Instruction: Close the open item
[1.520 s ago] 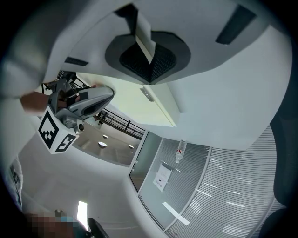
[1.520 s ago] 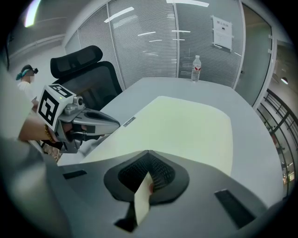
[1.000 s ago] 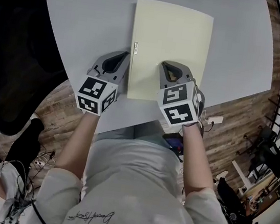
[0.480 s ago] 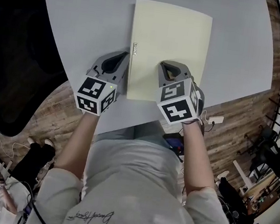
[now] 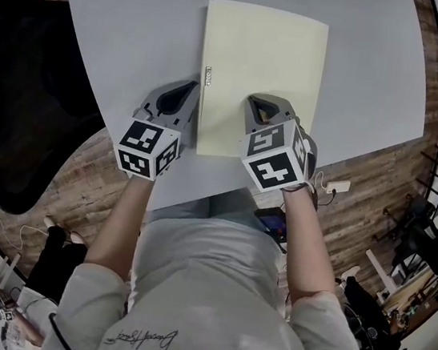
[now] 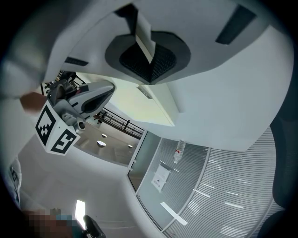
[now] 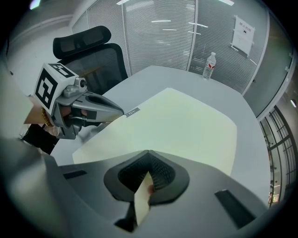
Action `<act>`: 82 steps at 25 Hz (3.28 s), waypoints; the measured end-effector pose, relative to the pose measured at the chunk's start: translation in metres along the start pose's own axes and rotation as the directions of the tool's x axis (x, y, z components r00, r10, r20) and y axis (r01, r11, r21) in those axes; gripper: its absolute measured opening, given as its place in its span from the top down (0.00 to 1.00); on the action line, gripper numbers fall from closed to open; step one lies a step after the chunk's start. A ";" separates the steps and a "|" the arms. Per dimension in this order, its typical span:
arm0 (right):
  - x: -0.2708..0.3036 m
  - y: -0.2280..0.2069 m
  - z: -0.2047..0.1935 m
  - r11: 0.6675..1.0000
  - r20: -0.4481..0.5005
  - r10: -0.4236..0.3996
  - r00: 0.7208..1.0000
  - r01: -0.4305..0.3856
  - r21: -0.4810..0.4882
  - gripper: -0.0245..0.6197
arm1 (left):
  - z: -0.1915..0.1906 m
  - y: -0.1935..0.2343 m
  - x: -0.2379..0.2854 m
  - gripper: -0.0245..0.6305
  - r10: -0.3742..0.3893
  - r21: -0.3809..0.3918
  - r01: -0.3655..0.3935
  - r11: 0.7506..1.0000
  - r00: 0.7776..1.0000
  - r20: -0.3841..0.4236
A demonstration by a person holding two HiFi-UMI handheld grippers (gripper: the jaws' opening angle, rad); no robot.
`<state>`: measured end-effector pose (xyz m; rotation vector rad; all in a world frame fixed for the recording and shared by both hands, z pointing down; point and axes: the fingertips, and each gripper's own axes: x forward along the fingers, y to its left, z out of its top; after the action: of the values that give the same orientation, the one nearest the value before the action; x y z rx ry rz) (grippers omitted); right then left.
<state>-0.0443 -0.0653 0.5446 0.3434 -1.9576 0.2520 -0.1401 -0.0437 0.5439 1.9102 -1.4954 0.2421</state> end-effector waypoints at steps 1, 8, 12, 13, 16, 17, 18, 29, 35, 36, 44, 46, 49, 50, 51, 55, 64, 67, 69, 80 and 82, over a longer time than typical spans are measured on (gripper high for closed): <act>0.000 0.000 0.000 1.000 0.000 -0.003 1.000 0.003 -0.003 0.94 | 0.000 0.000 0.000 0.95 0.001 0.000 -0.001 1.000 1.000 0.001; -0.001 0.000 0.001 1.000 0.018 -0.009 1.000 0.009 0.010 0.94 | 0.000 0.000 -0.001 0.95 0.003 -0.007 -0.003 1.000 1.000 0.002; -0.002 0.000 0.000 1.000 0.020 -0.026 0.999 0.026 -0.006 0.94 | 0.000 0.000 0.001 0.95 0.010 -0.007 -0.010 1.000 1.000 0.002; -0.002 0.000 0.000 1.000 0.019 -0.028 0.999 0.028 -0.009 0.94 | 0.001 0.000 0.001 0.95 0.012 -0.007 -0.012 1.000 1.000 0.002; -0.001 0.000 0.001 1.000 0.021 -0.027 0.999 0.027 -0.008 0.94 | 0.002 0.001 0.001 0.95 0.012 -0.007 -0.012 1.000 1.000 0.001; -0.001 0.000 0.001 1.000 0.025 -0.025 0.999 0.025 -0.003 0.94 | 0.002 0.001 0.001 0.95 0.012 -0.008 -0.012 1.000 1.000 0.000; -0.001 0.000 0.002 1.000 0.030 -0.025 0.999 0.025 0.005 0.94 | 0.001 0.002 0.001 0.95 0.012 -0.008 -0.012 1.000 1.000 0.000; -0.015 -0.002 0.005 0.991 0.116 -0.127 0.985 0.131 -0.027 0.94 | 0.006 -0.003 -0.001 0.95 0.009 0.003 -0.009 1.000 1.000 -0.002; -0.023 -0.008 0.005 0.990 0.163 -0.142 0.976 0.139 0.034 0.94 | 0.015 -0.003 -0.011 0.95 0.023 0.030 -0.023 0.999 1.000 0.014; -0.024 -0.009 0.005 0.989 0.171 -0.148 0.974 0.142 0.047 0.94 | 0.016 -0.002 -0.013 0.95 0.025 0.035 -0.025 0.999 1.000 0.017; -0.051 -0.013 0.004 0.982 0.253 -0.168 0.953 0.140 0.127 0.94 | 0.033 -0.013 -0.033 0.95 0.027 0.080 -0.031 0.996 0.998 0.048; -0.057 -0.012 0.004 0.981 0.271 -0.168 0.948 0.134 0.140 0.94 | 0.036 -0.018 -0.038 0.95 0.022 0.094 -0.027 0.995 0.998 0.057; -0.067 -0.008 0.000 0.981 0.289 -0.172 0.942 0.137 0.139 0.94 | 0.041 -0.027 -0.050 0.95 0.023 0.127 -0.032 0.991 0.997 0.069; -0.071 -0.006 -0.001 0.981 0.295 -0.172 0.940 0.136 0.138 0.94 | 0.042 -0.031 -0.053 0.95 0.021 0.137 -0.031 0.990 0.997 0.072; -0.075 -0.005 -0.002 0.981 0.301 -0.170 0.938 0.134 0.138 0.94 | 0.043 -0.035 -0.056 0.95 0.017 0.142 -0.028 0.989 0.997 0.076; -0.091 -0.002 -0.010 0.981 0.327 -0.162 0.931 0.116 0.156 0.94 | 0.045 -0.054 -0.067 0.95 0.000 0.153 -0.014 0.988 0.996 0.090; -0.128 -0.002 -0.020 0.971 0.426 -0.115 0.897 0.012 0.238 0.94 | 0.064 -0.086 -0.085 0.95 -0.036 0.185 0.013 0.983 0.992 0.124; -0.141 0.000 -0.019 0.967 0.462 -0.103 0.881 -0.019 0.253 0.94 | 0.071 -0.097 -0.089 0.95 -0.041 0.191 0.014 0.981 0.990 0.138; -0.152 0.001 -0.019 0.966 0.482 -0.103 0.870 -0.028 0.256 0.94 | 0.074 -0.107 -0.092 0.95 -0.049 0.198 0.021 0.980 0.989 0.140; -0.193 0.004 -0.025 0.970 0.559 -0.072 0.826 -0.073 0.233 0.94 | 0.079 -0.151 -0.103 0.95 -0.062 0.218 0.026 0.976 0.986 0.158; -0.194 0.005 -0.028 0.970 0.563 -0.064 0.824 -0.081 0.229 0.94 | 0.080 -0.152 -0.103 0.95 -0.054 0.219 0.018 0.975 0.985 0.163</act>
<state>0.0514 -0.0269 0.3776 0.6281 -2.5265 0.4370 -0.0555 0.0032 0.3686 2.1758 -1.5971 0.2416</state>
